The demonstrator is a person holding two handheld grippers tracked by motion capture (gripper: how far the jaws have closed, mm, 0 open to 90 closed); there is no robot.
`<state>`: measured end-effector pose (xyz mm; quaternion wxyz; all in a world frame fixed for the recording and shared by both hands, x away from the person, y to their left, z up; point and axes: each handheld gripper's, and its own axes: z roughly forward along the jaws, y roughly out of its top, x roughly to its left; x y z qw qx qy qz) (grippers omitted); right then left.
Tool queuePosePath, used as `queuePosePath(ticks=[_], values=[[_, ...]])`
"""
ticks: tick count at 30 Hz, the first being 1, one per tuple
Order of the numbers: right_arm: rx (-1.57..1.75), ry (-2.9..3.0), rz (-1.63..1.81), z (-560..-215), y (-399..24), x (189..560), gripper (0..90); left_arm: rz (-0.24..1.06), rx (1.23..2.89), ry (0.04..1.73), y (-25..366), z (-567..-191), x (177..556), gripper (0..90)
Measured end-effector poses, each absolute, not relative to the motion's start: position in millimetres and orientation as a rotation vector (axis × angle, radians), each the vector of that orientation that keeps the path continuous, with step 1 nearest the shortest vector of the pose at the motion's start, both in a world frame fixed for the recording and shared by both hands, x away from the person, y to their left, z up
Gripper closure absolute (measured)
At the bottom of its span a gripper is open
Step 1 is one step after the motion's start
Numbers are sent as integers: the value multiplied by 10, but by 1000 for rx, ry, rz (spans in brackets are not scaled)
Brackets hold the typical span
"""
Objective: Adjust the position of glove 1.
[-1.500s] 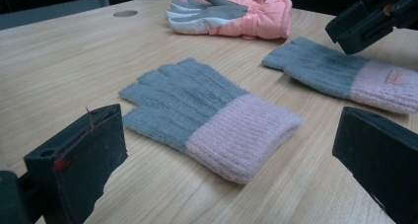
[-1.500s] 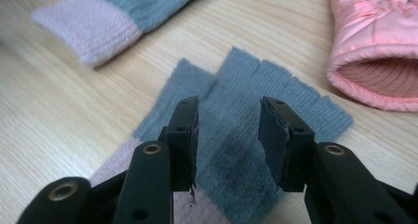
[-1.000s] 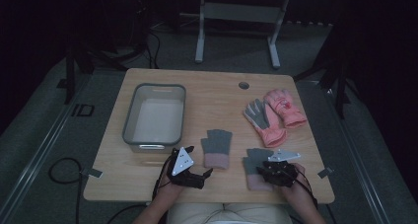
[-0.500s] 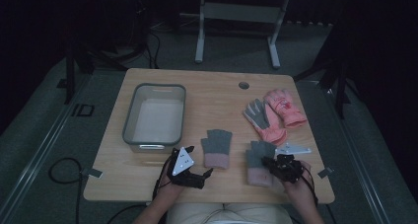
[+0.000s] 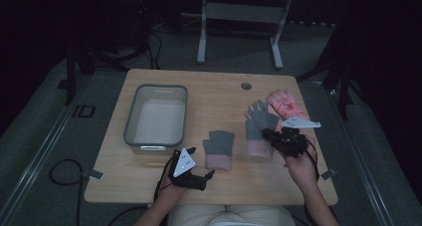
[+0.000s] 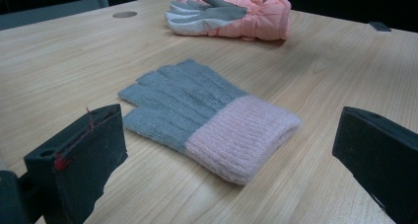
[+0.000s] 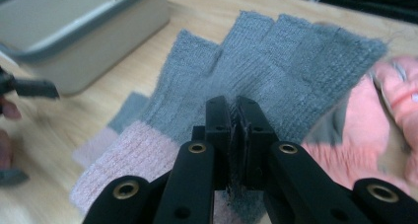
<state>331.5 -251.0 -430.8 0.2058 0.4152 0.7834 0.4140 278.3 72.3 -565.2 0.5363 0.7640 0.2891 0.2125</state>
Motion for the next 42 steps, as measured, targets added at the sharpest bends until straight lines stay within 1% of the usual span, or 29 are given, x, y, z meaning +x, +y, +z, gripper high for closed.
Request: queuePosePath(ticks=[4, 9, 16, 22, 28, 42], values=[[1142, 2184, 1177, -4233, -2337, 3399, 850, 502, 1817, 686, 726, -5652, 2783, 0], [1123, 2207, 1216, -4248, -2075, 3472, 850, 503, 1817, 690, 727, -5652, 2785, 0], [1108, 2252, 1225, -4367, -1740, 3542, 850, 503, 1819, 684, 724, -5652, 2783, 0], [1118, 2311, 1197, -4566, -1547, 3632, 849, 501, 1816, 682, 729, -5652, 2781, 0], [1119, 2361, 1143, -4766, -1437, 3675, 849, 502, 1815, 680, 727, -5652, 2778, 0], [1158, 2443, 1069, -5150, -1428, 3649, 848, 502, 1822, 678, 723, -5652, 2779, 0]])
